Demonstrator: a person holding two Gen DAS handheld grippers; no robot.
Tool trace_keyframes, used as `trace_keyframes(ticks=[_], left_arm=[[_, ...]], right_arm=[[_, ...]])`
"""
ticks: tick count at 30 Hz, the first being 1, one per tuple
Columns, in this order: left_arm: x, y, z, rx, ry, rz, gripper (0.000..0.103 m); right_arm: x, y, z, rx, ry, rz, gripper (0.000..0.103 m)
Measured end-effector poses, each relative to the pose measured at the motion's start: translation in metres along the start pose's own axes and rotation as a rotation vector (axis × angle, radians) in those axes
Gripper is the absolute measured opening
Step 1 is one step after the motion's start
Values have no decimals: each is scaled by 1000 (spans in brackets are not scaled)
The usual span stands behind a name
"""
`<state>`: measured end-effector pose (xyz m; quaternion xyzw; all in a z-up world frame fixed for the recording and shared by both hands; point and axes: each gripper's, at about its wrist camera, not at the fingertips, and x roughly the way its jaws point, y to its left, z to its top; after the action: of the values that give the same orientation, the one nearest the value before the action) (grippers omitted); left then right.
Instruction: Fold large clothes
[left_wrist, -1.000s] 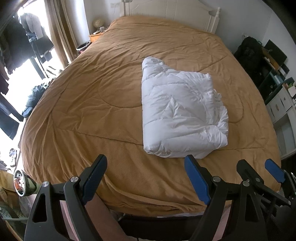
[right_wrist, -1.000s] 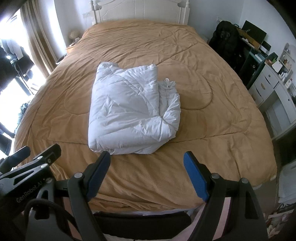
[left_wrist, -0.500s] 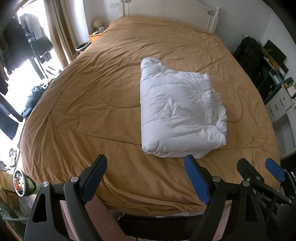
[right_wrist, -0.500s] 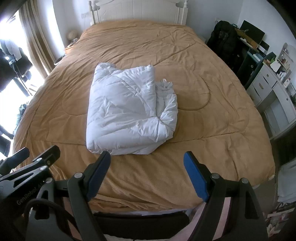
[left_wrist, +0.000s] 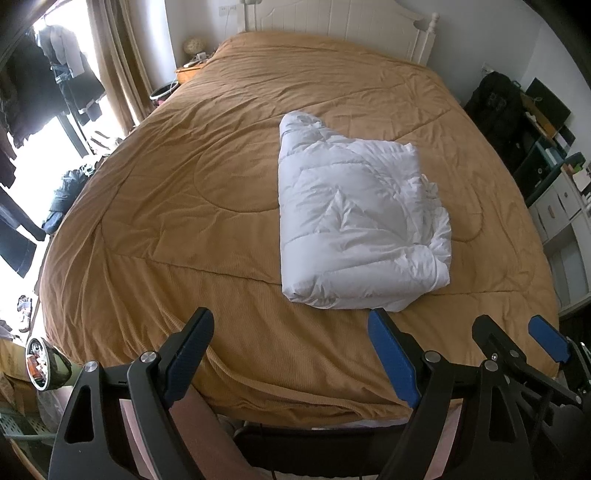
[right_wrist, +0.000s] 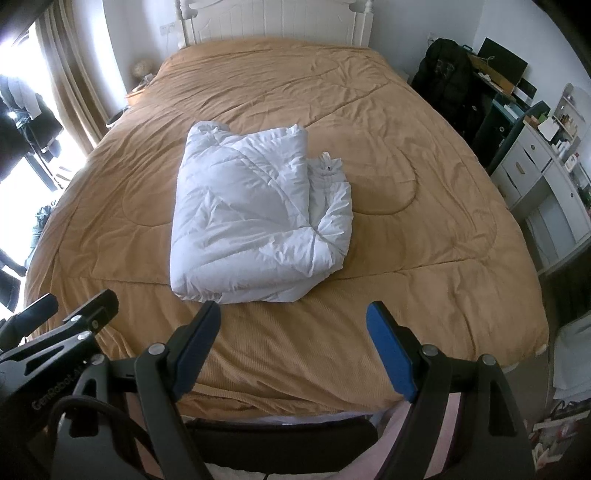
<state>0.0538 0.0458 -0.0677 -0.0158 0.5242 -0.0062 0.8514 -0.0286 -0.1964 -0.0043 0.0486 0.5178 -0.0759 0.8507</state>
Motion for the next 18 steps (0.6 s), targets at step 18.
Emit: trace_keyframes(ticks=[18], left_arm=[[-1,-1,-4,9,6,3,86]], right_arm=[[1,-4,-5,6,11,0,81]])
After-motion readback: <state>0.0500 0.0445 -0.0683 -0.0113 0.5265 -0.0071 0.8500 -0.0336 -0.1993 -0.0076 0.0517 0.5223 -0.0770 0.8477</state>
